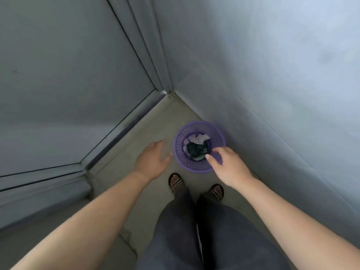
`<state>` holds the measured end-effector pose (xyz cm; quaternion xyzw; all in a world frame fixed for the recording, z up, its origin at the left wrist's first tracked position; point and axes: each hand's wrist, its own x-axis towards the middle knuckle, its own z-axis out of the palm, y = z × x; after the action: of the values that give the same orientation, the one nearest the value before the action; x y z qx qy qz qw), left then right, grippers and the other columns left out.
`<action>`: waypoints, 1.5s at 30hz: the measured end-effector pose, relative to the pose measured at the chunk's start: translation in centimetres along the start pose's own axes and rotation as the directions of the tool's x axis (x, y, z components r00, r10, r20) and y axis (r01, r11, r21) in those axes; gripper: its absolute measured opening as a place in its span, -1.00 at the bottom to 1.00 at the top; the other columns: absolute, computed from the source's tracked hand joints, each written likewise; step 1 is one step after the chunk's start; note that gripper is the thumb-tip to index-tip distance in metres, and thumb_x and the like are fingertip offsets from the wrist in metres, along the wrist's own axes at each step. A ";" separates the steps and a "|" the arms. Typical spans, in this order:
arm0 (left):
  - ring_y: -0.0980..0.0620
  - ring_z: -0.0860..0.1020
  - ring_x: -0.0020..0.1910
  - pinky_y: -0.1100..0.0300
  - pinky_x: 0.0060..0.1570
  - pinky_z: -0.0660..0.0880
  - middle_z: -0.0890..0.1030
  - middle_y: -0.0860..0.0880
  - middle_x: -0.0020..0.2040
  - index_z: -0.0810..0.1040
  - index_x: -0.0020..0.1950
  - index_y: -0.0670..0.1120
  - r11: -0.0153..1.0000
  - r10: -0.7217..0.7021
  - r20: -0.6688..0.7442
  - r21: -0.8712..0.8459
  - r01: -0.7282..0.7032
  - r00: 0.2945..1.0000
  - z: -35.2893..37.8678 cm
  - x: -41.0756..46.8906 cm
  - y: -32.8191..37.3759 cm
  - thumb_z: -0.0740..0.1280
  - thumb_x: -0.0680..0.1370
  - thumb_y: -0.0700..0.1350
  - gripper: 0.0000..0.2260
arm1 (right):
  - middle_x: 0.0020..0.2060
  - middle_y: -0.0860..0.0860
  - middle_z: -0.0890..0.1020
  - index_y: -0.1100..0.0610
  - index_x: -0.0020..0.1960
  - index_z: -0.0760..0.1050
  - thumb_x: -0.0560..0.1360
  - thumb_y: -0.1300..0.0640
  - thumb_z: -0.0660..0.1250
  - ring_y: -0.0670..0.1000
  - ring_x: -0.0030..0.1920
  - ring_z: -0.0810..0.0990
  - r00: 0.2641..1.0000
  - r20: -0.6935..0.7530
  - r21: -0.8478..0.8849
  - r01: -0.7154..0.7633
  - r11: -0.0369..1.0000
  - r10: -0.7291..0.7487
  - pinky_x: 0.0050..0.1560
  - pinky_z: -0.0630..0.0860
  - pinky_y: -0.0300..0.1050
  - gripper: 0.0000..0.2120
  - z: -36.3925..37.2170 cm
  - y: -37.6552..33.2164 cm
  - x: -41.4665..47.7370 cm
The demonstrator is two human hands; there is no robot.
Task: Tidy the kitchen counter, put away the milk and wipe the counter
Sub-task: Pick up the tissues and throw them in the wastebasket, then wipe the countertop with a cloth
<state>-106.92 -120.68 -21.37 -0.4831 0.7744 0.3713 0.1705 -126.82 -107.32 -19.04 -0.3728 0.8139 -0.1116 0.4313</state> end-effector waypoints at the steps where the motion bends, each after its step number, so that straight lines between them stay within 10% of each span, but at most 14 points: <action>1: -0.10 0.40 0.30 0.01 0.25 0.38 0.39 -0.14 0.37 0.25 0.44 -0.04 0.999 0.007 -0.016 -0.037 -0.007 1.000 -1.4 -2.2 0.9 0.17 0.55 0.11 -0.50 | 0.26 0.03 0.46 0.08 0.30 0.40 0.53 -0.17 0.16 0.06 0.15 0.47 1.000 -0.005 0.024 0.011 1.000 -0.011 0.12 0.43 -0.09 -0.54 -1.2 -1.4 -2.1; 11: 0.21 0.52 0.03 0.30 0.01 0.42 0.58 0.19 0.01 0.53 0.10 0.07 0.907 0.024 -0.277 -0.398 -0.137 0.961 -14.3 -20.1 9.4 0.25 0.55 0.01 -0.84 | 0.16 -0.18 0.48 0.01 0.25 0.44 0.53 -0.11 0.19 -0.25 0.14 0.42 0.974 -0.077 0.190 0.223 0.956 -0.212 0.08 0.31 -0.42 -0.65 -10.4 -11.0 -19.5; 25: 0.23 0.57 -0.02 -0.01 0.04 0.51 0.61 0.25 -0.06 0.54 -0.01 0.17 0.854 0.001 -0.428 -0.471 -0.224 0.904 -17.3 -29.5 10.9 0.27 0.54 -0.01 -0.90 | 0.08 -0.33 0.51 -0.10 0.14 0.47 0.46 -0.23 0.16 -0.26 0.17 0.44 0.889 -0.231 0.309 0.453 0.836 -0.396 0.12 0.35 -0.44 -0.65 -13.5 -14.1 -25.8; 40: 0.30 0.53 0.00 0.16 0.04 0.49 0.60 0.21 -0.03 0.53 0.03 0.17 0.691 -0.436 -0.400 -0.722 0.015 0.806 -4.1 -39.5 16.0 0.25 0.55 0.01 -0.89 | 0.07 -0.25 0.53 -0.09 0.09 0.50 0.49 -0.16 0.19 -0.26 0.12 0.47 0.794 0.201 0.226 0.532 0.816 -0.574 0.06 0.35 -0.46 -0.74 -14.7 -6.9 -27.4; 45: 0.31 0.54 -0.02 0.26 0.00 0.46 0.60 0.22 -0.06 0.55 0.02 0.14 0.544 -0.652 -0.376 -0.837 0.061 0.659 1.5 -45.8 16.4 0.26 0.55 -0.01 -0.89 | 0.04 -0.24 0.54 -0.10 0.06 0.50 0.43 -0.27 0.12 -0.22 0.11 0.48 0.613 0.400 0.154 0.688 0.710 -0.681 0.11 0.38 -0.34 -0.63 -11.4 -8.7 -28.8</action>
<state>-99.63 -86.93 12.90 -0.7624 0.4201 0.4208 -0.2554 -121.29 -94.71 10.03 -0.6726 0.4951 -0.1768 0.5208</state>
